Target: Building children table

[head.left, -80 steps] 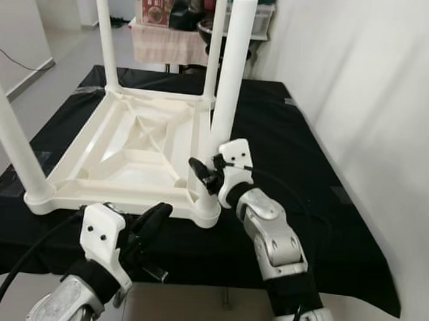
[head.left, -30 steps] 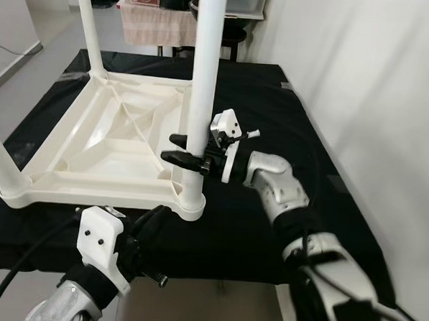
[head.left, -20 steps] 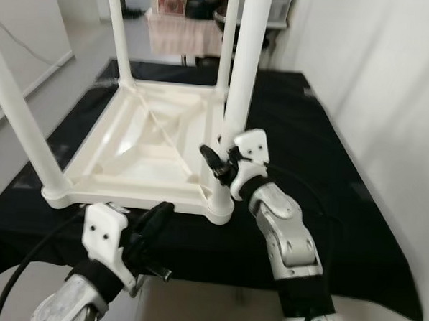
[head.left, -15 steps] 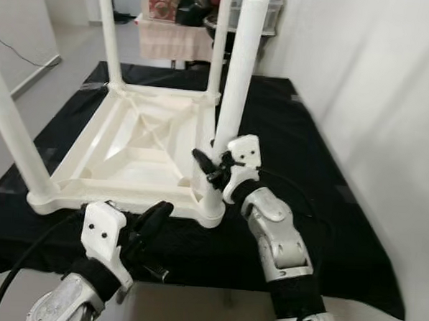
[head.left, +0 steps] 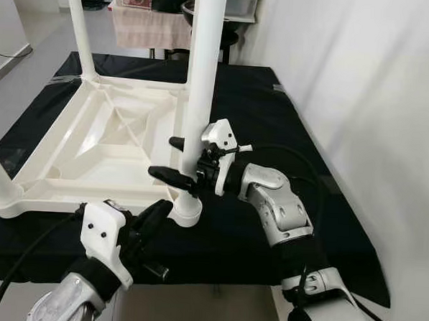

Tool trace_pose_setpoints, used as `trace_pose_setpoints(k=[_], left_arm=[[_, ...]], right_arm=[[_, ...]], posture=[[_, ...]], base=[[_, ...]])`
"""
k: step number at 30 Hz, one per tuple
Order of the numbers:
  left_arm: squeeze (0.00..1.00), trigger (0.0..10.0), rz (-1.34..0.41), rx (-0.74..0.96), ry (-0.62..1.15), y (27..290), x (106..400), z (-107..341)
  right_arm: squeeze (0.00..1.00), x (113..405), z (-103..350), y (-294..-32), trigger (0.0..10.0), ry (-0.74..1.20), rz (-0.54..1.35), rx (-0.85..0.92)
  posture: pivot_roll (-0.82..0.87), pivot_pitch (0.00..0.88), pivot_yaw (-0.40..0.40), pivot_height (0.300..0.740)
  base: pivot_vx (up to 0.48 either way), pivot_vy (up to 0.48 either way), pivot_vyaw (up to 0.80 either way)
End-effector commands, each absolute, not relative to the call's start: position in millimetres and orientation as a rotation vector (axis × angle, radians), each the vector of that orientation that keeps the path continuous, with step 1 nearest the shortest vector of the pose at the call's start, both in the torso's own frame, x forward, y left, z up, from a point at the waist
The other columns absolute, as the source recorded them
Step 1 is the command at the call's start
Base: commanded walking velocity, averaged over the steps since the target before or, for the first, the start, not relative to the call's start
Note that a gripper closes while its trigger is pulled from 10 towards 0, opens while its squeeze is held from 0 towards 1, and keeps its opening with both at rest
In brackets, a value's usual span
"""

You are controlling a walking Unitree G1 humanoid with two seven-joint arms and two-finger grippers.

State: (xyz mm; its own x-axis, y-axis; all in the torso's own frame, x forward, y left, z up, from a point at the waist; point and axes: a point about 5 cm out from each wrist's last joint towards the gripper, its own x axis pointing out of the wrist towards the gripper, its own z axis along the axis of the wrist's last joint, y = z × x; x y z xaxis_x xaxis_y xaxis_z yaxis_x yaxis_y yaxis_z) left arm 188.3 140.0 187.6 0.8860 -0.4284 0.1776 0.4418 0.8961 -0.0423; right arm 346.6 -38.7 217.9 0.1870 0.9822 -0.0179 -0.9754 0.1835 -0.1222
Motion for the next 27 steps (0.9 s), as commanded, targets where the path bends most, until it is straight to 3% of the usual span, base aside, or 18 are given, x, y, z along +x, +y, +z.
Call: trace_pose_setpoints(k=[1,3,4,5,18,21,24,25,27], left_arm=[[0.0,10.0,-0.451,-0.089,-0.158,139.0,186.2,186.2],[0.0,10.0,-0.45,-0.09,-0.156,138.8,184.4,186.5],[0.0,10.0,-0.449,-0.09,-0.154,138.6,183.1,186.8],[0.0,10.0,-0.449,-0.09,-0.154,138.5,182.8,186.8],[0.0,10.0,-0.448,-0.091,-0.148,138.5,181.1,186.8],[0.0,10.0,-0.448,-0.091,-0.15,139.4,181.6,187.3],[0.0,10.0,-0.449,-0.091,-0.151,140.8,181.6,188.0],[0.0,10.0,-0.451,-0.091,-0.151,141.5,181.9,188.3],[0.0,10.0,-0.452,-0.09,-0.151,143.8,182.8,188.3]], right_arm=[[0.0,347.8,220.4,-34.8,10.0,-0.072,1.462,-0.139],[0.0,353.3,224.7,-34.7,10.0,-0.064,1.478,-0.127],[0.0,357.8,228.2,-33.9,9.2,-0.057,1.471,-0.109],[0.0,358.8,229.3,-33.8,0.0,-0.052,1.471,-0.099],[0.0,366.8,229.8,-44.4,0.0,-0.034,1.463,-0.086],[0.0,374.3,225.1,-75.1,0.0,-0.066,1.254,-0.117],[0.0,371.9,216.8,-88.0,0.0,-0.047,1.097,-0.086],[0.0,364.5,204.1,-88.4,0.0,-0.015,0.972,-0.083],[0.0,357.0,186.6,-96.3,0.0,-0.004,0.507,-0.056]], posture=[[0.06,0.08,-0.107,0.74],[0.07,0.088,-0.106,0.74],[0.07,0.094,-0.106,0.74],[0.07,0.094,-0.106,0.74],[0.07,0.101,-0.105,0.74],[0.05,0.107,-0.095,0.74],[0.03,0.112,-0.092,0.74],[0.03,0.114,-0.09,0.74],[0.01,0.111,-0.085,0.74]], base=[[0.0,0.0,0.0],[0.0,0.0,0.0],[0.0,0.0,0.0],[0.0,0.0,0.0],[0.0,0.0,0.0],[0.0,0.0,0.0],[0.0,0.0,0.0],[0.0,0.0,0.0],[0.0,0.0,0.0]])
